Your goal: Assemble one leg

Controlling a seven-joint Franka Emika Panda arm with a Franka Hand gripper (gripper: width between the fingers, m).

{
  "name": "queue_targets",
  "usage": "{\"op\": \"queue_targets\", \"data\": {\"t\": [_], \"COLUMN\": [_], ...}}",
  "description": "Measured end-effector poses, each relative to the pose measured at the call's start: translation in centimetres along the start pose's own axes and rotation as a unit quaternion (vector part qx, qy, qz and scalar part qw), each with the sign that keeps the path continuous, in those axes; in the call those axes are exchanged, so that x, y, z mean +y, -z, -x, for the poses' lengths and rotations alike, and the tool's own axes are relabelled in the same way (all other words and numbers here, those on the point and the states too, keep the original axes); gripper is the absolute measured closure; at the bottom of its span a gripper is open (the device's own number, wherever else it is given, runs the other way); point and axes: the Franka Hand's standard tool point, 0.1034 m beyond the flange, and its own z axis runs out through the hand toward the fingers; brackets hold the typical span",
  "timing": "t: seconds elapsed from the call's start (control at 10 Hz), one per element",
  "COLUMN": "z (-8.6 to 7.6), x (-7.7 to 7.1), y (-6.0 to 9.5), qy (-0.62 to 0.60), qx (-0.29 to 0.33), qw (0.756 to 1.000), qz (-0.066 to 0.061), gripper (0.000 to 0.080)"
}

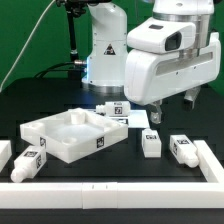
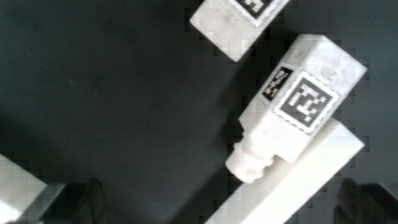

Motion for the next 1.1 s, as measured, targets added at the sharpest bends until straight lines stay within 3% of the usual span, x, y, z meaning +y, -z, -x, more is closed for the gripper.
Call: {"op": "queue_targets", "data": {"t": [0.5,0.7,0.9,1.1], "z": [0.1,3.3,5.6,4.9], "x": [0.1,1.0,0.9,0.9], "y": [-0.1,-2.2,-4.1,-3.7], "qy": [-0.006,-0.072,-0.097,-0.094], "qx": [0.001,0.011,0.017,0.019], "qw": [1.0,0.997,0.995,0.995], "qz": [-0.002,-0.023,-0.03,-0.028], "gripper": [0.015,0.015,0.015,0.015]}}
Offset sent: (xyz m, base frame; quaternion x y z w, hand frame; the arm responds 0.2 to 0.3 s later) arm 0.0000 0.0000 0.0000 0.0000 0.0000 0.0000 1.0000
